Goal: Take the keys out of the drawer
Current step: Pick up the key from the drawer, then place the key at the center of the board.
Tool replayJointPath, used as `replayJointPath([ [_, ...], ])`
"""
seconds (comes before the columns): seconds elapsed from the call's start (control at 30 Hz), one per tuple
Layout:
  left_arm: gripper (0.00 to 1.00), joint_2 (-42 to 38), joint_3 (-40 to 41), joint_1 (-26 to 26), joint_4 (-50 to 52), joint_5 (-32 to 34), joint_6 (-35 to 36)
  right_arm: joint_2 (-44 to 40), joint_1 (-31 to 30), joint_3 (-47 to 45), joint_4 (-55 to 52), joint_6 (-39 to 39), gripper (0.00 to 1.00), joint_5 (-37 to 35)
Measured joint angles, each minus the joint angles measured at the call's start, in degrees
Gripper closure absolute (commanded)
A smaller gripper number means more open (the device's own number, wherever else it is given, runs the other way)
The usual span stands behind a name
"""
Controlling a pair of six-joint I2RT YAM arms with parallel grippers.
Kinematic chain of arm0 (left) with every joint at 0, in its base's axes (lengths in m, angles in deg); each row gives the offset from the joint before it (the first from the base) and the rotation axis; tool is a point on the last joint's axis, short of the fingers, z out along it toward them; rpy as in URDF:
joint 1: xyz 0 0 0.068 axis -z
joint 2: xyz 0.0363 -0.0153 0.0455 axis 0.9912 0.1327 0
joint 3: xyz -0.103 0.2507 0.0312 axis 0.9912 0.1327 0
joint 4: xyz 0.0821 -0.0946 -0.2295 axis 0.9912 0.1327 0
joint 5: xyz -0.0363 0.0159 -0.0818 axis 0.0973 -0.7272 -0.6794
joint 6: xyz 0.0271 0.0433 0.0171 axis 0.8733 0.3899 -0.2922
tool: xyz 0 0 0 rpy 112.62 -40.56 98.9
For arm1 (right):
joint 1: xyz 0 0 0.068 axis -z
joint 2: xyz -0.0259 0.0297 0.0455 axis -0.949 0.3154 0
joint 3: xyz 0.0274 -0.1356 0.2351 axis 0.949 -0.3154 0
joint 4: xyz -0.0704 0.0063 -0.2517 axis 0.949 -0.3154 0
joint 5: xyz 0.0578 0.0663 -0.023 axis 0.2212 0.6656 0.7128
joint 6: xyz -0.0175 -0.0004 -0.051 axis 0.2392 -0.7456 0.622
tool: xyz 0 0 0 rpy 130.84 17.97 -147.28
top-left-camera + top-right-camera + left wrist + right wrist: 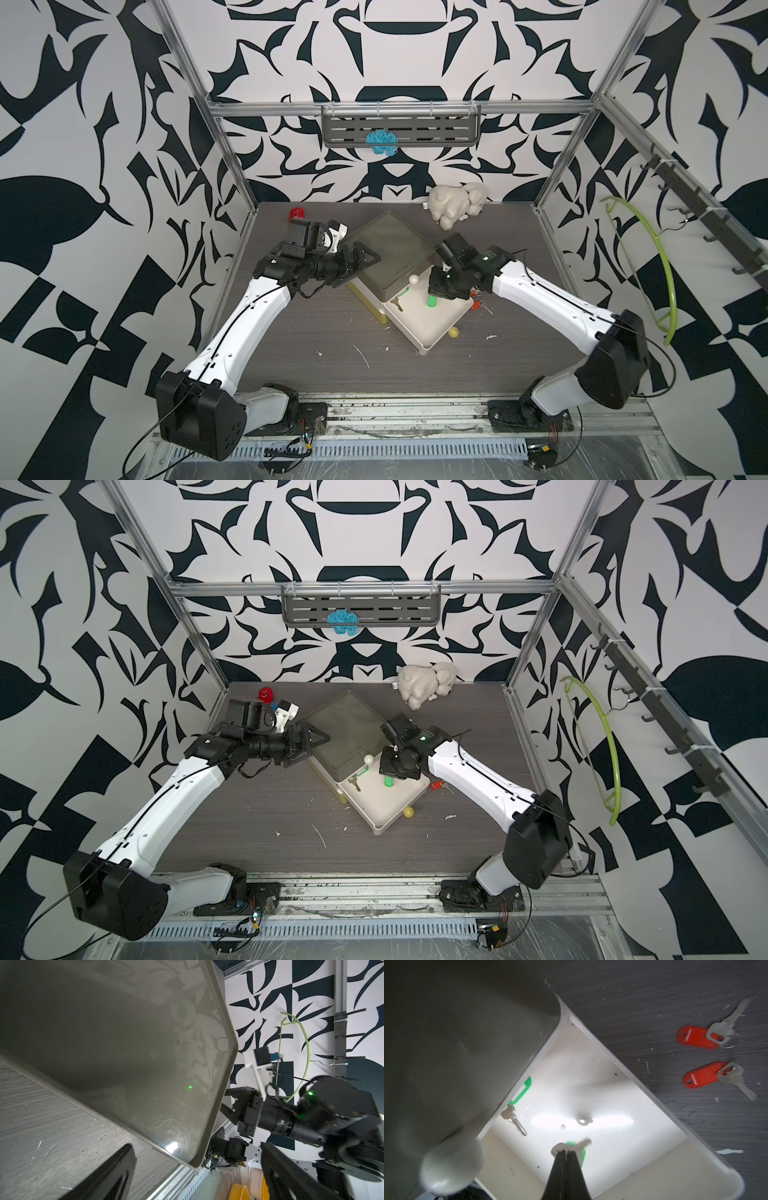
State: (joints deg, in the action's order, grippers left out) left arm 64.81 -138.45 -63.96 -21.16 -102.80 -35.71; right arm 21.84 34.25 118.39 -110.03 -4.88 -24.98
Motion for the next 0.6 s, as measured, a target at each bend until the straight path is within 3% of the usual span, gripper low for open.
replayJointPath([
  [0.27,0.01,-0.4,0.0,0.9,-0.1,-0.2,-0.7,-12.2,4.9,0.4,-4.9,-2.2,1.0,-2.9],
  [0.43,0.01,-1.3,0.0,1.8,-0.4,-0.2,-1.1,-19.3,12.3,-1.6,-8.2,-2.5,1.0,-3.7],
  [0.6,0.01,-2.8,1.9,2.0,-1.5,-0.7,-2.1,-25.0,21.6,-10.5,-9.0,-3.3,1.0,-1.5],
])
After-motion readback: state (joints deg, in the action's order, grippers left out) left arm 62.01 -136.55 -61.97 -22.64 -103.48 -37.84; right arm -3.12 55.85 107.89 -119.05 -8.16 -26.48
